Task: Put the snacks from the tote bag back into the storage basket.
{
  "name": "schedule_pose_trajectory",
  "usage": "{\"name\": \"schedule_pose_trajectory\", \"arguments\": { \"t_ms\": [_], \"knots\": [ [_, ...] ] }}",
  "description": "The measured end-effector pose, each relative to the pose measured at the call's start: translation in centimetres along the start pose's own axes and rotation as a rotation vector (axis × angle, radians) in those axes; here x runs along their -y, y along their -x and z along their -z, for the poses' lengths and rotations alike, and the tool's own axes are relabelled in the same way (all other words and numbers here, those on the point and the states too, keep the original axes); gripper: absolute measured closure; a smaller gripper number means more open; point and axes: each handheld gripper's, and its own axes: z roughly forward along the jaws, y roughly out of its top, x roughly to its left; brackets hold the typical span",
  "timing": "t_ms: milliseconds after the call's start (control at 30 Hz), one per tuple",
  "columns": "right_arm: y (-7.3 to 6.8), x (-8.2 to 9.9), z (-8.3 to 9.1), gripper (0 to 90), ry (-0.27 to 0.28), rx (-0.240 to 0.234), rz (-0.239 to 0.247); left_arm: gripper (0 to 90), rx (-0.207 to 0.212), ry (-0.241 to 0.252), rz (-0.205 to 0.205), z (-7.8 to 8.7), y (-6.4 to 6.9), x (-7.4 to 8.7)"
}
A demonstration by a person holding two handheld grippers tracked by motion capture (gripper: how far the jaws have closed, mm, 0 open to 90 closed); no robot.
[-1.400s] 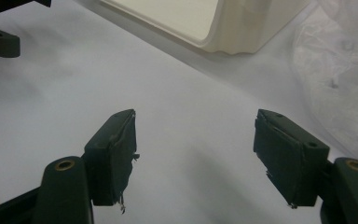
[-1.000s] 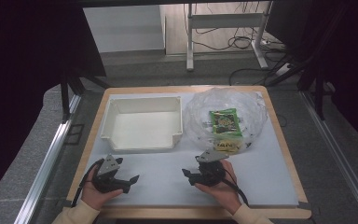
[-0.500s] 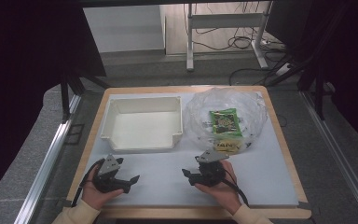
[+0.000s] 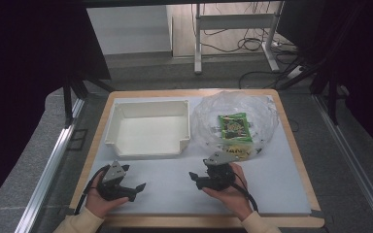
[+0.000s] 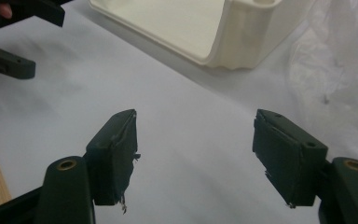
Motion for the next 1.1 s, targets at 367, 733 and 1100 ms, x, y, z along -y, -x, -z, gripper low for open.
{"name": "schedule_pose_trajectory", "arguments": {
  "t_ms": [367,733,1100],
  "knots": [
    [1.2,-1.8,2.2,31.3,0.030,0.010,-0.008,8.3,-0.012,-0.002,0.001,-0.3,-0.1,-0.2],
    [2.2,-3.7,3.0,30.8,0.027,0.004,-0.008,8.2,-0.014,0.004,0.002,-0.2,-0.1,-0.1],
    [3.5,-4.5,3.1,30.6,0.023,0.009,-0.024,8.0,-0.009,0.007,0.008,-0.2,-0.1,-0.2]
  ]
}}
